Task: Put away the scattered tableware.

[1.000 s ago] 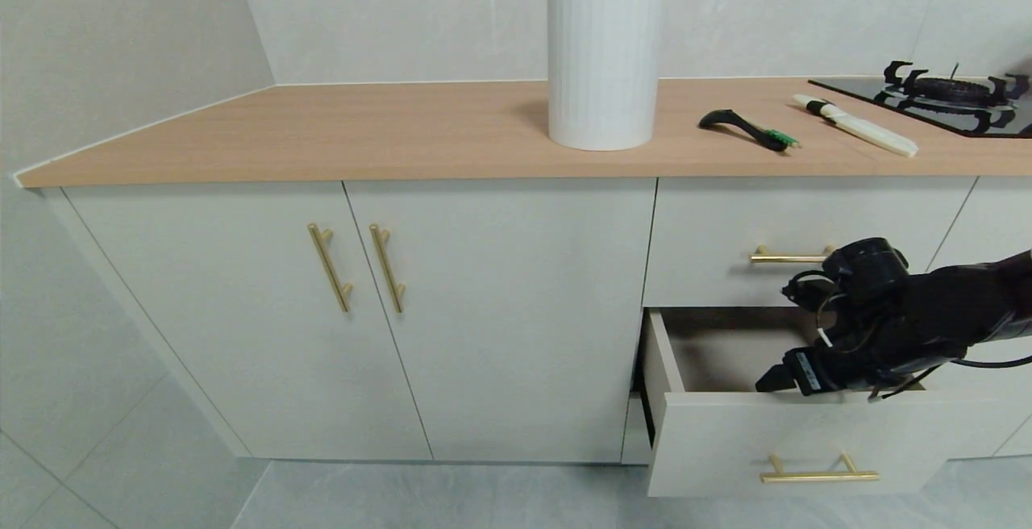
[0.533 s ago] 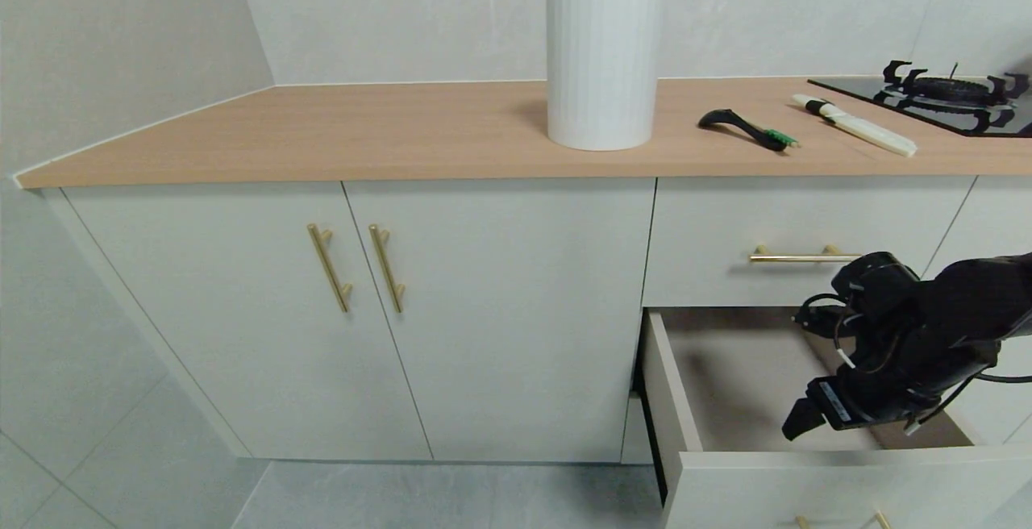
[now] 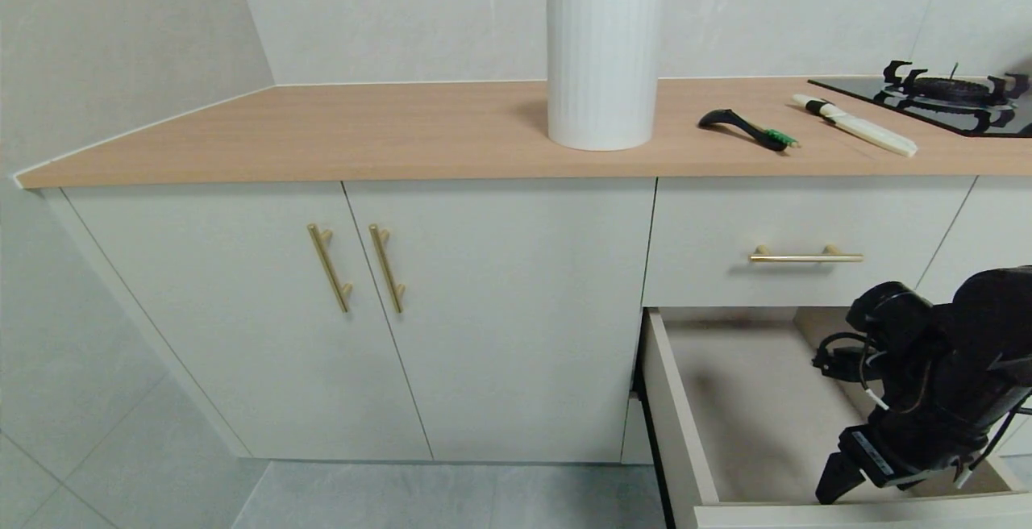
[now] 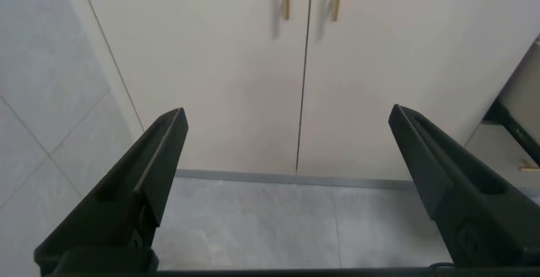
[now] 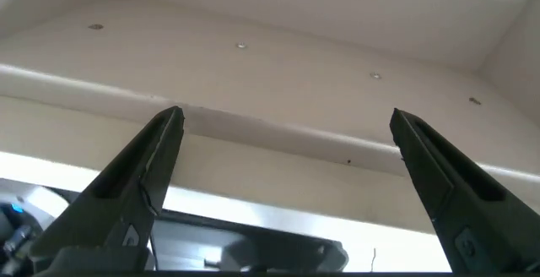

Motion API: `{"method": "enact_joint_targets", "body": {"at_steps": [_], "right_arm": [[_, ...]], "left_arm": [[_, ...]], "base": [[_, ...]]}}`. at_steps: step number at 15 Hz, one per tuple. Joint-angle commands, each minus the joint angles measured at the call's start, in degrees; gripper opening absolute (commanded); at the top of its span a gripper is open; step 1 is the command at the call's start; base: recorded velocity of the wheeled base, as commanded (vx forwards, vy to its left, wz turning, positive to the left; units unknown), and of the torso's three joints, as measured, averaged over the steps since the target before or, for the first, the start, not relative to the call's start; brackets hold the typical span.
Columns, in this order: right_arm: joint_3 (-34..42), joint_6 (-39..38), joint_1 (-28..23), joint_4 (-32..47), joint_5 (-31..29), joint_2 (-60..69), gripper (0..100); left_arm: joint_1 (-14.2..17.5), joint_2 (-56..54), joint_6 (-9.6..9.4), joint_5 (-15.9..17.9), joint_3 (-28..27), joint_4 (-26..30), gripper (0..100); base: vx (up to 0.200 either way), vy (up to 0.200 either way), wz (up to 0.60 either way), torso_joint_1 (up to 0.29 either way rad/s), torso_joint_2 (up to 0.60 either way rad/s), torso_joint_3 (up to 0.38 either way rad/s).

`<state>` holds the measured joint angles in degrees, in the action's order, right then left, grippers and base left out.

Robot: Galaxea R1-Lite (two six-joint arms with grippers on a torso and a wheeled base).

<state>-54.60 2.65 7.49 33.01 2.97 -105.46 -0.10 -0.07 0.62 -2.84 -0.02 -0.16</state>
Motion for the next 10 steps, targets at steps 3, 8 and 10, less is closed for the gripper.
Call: {"method": "enact_joint_targets", "body": {"at_steps": [3,8,10], "right_arm": [[4.2,0.0,1.7,-0.1,-0.1,3.9,100],[12.2,-0.1,5.0,-0.1,-0.1,10.1,100],[14.1,-0.1,5.0,-0.1,-0.1,12.0,100]], "left_arm": [[0.0,0.1,-0.01,-0.1,-0.1,0.0,100],[0.0,0.1,0.08,0.0,0.0,0.0,100],[0.0,0.1,0.08,-0.1,0.0,0.0,100]], "base": [[0.000,0.000,0.00,0.000,0.00,0.000],[0.000,0.000,0.00,0.000,0.00,0.000],[0.000,0.000,0.00,0.000,0.00,0.000]]}}
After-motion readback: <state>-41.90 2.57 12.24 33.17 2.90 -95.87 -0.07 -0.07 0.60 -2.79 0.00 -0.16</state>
